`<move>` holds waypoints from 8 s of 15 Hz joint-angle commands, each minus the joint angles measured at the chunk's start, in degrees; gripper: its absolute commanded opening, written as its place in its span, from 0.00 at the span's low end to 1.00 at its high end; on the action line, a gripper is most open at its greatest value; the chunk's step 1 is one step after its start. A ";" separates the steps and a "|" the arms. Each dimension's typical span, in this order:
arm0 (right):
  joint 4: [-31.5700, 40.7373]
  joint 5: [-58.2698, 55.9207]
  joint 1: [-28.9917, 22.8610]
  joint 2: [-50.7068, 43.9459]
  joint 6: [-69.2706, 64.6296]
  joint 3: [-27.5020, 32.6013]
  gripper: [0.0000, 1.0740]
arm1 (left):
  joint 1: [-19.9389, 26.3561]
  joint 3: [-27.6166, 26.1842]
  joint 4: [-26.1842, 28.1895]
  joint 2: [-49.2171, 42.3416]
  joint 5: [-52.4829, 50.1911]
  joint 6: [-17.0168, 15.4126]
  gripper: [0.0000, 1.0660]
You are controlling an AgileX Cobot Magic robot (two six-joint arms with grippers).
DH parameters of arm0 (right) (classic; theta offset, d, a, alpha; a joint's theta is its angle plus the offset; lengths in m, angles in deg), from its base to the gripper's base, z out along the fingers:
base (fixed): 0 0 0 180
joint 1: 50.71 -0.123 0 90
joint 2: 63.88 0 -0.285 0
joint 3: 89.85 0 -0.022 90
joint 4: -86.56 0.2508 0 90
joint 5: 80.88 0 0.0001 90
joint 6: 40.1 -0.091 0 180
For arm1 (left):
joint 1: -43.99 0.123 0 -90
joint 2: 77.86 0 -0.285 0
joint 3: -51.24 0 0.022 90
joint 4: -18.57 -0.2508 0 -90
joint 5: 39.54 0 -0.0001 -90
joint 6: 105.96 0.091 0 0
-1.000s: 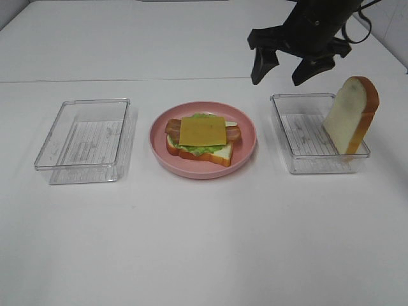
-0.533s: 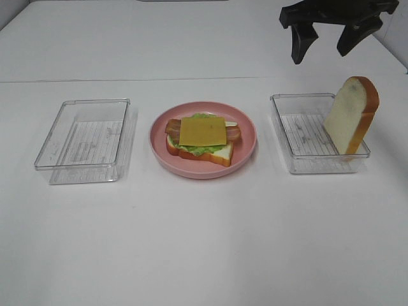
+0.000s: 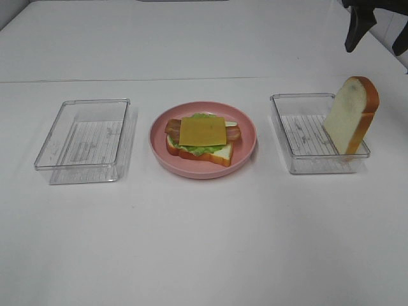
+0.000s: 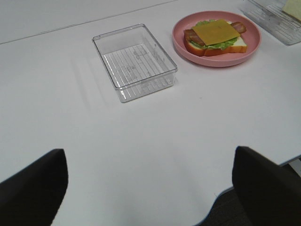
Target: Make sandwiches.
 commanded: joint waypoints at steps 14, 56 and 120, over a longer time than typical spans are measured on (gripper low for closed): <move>0.57 -4.35 0.74 10.66 2.46 0.06 0.69 | 0.00 0.17 0.00 -1.26 -0.57 -0.06 0.84; 61.65 18.16 -12.72 18.11 20.51 13.29 0.00 | 0.00 0.17 0.00 -1.26 -0.57 -0.06 0.84; 4.18 8.54 -12.72 -106.74 11.00 79.64 0.71 | 7.73 0.17 2.18 -1.32 -0.57 3.15 0.84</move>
